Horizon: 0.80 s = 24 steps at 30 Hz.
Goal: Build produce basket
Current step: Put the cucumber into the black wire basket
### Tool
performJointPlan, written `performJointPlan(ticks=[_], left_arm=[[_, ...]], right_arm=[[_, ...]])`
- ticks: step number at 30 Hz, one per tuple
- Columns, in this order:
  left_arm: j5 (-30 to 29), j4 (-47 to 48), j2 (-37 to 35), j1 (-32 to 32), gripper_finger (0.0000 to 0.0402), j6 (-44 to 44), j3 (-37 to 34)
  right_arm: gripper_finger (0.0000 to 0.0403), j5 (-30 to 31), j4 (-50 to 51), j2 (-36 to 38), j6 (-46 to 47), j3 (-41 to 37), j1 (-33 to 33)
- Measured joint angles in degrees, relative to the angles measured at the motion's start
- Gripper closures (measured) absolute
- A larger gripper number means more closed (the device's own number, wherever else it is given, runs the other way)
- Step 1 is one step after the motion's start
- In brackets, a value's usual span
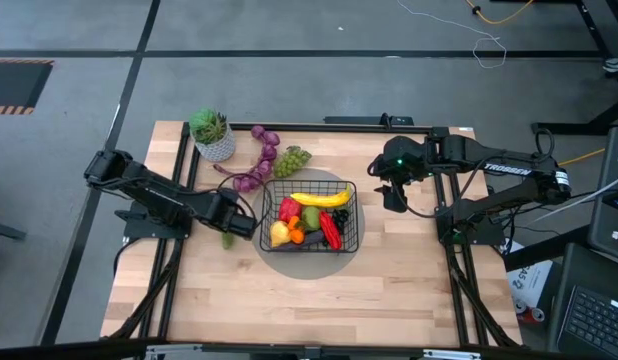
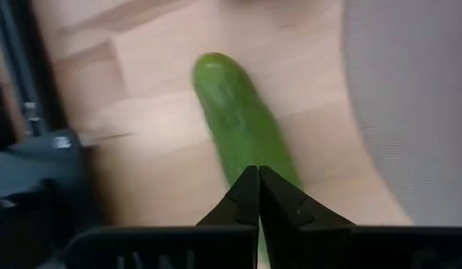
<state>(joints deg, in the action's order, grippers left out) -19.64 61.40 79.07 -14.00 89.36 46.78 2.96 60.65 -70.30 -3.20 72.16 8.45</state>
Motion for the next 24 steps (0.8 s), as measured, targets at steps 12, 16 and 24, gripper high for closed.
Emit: performJointPlan(ticks=[12, 16, 24], left_arm=[[0.63, -0.13, 0.00, 0.38, 0.0398, 2.60, 0.04], [0.98, -0.15, -0.02, 0.37, 0.0368, 3.60, 0.07], [1.14, -0.06, -0.04, 0.37, 0.0265, 9.28, 0.07]], right_arm=[[0.0166, -0.03, -1.38, -0.02, 0.39, -4.42, 0.00], [0.0166, -0.87, -3.55, -0.04, 1.12, -3.01, 0.00], [0.0166, -1.11, -4.34, -0.04, -1.50, -2.05, -0.02]])
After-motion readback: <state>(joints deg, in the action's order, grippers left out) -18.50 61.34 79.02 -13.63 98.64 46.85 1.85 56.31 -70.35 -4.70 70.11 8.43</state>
